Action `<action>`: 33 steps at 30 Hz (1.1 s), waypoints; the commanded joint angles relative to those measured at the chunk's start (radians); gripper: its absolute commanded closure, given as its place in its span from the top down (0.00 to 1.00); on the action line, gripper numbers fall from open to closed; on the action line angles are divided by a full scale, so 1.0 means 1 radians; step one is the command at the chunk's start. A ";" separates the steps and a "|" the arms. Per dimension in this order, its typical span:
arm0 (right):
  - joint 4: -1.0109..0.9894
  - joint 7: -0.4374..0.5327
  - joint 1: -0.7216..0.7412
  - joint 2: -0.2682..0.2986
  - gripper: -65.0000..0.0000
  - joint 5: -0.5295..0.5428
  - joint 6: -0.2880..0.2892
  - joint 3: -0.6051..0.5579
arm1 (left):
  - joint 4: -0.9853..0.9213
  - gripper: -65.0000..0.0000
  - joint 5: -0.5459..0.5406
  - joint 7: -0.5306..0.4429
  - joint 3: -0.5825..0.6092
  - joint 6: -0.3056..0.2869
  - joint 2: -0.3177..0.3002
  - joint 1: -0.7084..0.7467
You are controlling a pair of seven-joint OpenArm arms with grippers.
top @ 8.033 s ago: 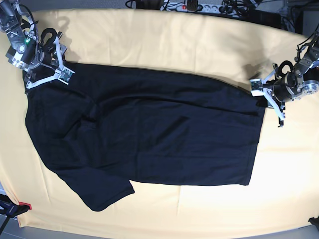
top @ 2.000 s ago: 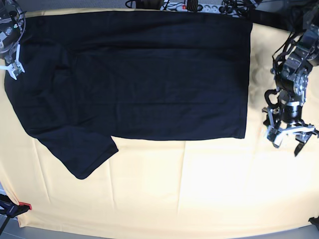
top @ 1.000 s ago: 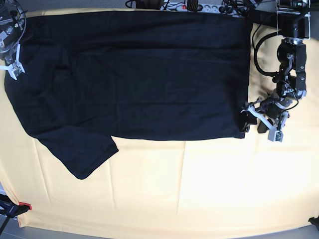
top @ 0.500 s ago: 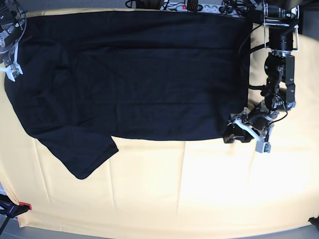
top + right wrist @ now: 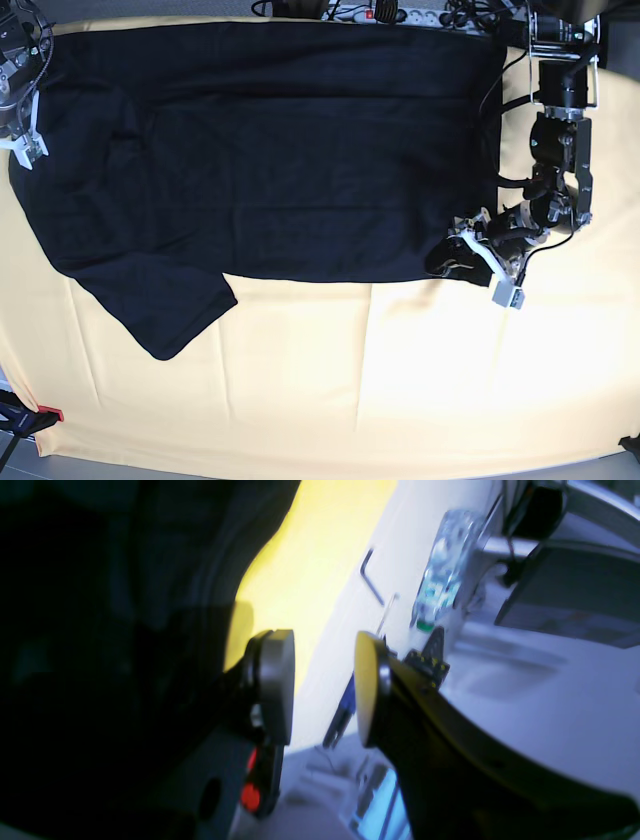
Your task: Fold the T-shirt properly
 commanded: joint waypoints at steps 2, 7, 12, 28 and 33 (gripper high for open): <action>0.009 0.052 0.021 0.019 0.35 -0.023 -0.008 0.012 | 0.007 0.21 0.024 0.024 0.003 0.027 -0.003 -0.029; 0.009 0.071 0.138 0.020 0.35 -0.044 0.027 0.012 | 0.007 0.00 0.077 0.023 0.003 0.082 -0.004 -0.064; 0.008 0.171 0.256 0.020 0.34 -0.059 -0.023 0.012 | 0.007 0.00 0.080 0.020 0.003 0.080 -0.003 -0.065; -0.812 0.233 1.050 -0.166 0.51 0.684 0.338 0.012 | 0.007 0.00 0.104 -0.007 0.003 0.076 -0.004 -0.064; -1.221 0.143 1.282 -0.166 0.51 0.930 0.589 0.013 | 0.007 0.00 0.103 -0.007 0.003 0.076 -0.003 -0.064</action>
